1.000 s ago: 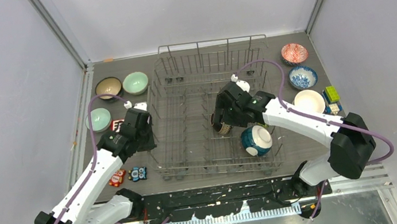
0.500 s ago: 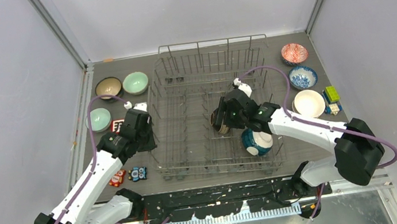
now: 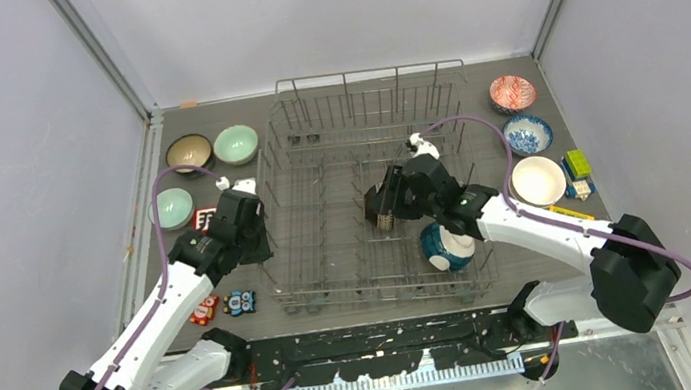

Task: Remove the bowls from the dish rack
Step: Pick up the bowl from the dish rack.

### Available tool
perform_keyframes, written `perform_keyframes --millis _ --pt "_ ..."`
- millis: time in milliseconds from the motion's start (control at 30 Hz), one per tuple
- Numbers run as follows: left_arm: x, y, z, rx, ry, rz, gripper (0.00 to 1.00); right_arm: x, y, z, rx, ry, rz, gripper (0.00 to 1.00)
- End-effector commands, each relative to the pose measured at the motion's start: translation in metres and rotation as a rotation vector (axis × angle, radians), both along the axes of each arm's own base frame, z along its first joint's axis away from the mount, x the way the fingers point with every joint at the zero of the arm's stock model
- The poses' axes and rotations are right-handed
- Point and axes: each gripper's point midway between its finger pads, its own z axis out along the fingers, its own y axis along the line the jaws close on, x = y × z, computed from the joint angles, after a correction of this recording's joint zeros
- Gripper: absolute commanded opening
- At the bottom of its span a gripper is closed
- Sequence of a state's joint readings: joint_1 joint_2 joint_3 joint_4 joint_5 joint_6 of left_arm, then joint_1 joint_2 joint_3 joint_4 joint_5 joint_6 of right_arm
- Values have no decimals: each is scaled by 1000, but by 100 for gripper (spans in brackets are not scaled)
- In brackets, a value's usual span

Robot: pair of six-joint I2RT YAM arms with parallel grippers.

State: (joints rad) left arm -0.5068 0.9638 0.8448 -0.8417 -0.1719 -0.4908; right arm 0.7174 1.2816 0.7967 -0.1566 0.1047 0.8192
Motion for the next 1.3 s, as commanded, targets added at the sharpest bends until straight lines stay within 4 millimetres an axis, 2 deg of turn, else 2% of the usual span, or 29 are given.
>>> perform_keyframes --millis 0,167,400,433,533,667,800,967,1133,1167,1200,1267 --pt "11 -26 -1 -142 -10 34 0 7 13 35 105 -117 50 51" --pt "12 -26 -1 -144 -10 36 0 7 15 26 103 -88 72 40" --pt "11 -27 -1 -148 -9 37 0 4 24 19 123 -55 118 33" --pt "11 -27 -1 -149 -8 37 0 7 29 23 142 -72 128 33" --pt "10 -27 -1 -148 -7 36 0 7 34 19 147 -57 147 29" --pt "10 -26 -2 -146 -7 38 0 9 35 28 169 -79 152 18" --pt "11 -26 -2 -147 -10 42 0 12 30 55 188 -126 157 2" --pt "14 -24 -1 -137 -21 52 0 15 19 99 202 -193 176 1" --pt "17 -21 1 -125 -34 67 0 19 -7 179 191 -325 165 1" --pt "17 -21 1 -122 -36 70 0 20 -16 206 184 -377 149 1" --pt "17 -20 2 -122 -38 71 0 21 -30 224 152 -412 117 1" --pt "18 -17 3 -114 -49 87 0 26 -65 251 30 -459 16 1"
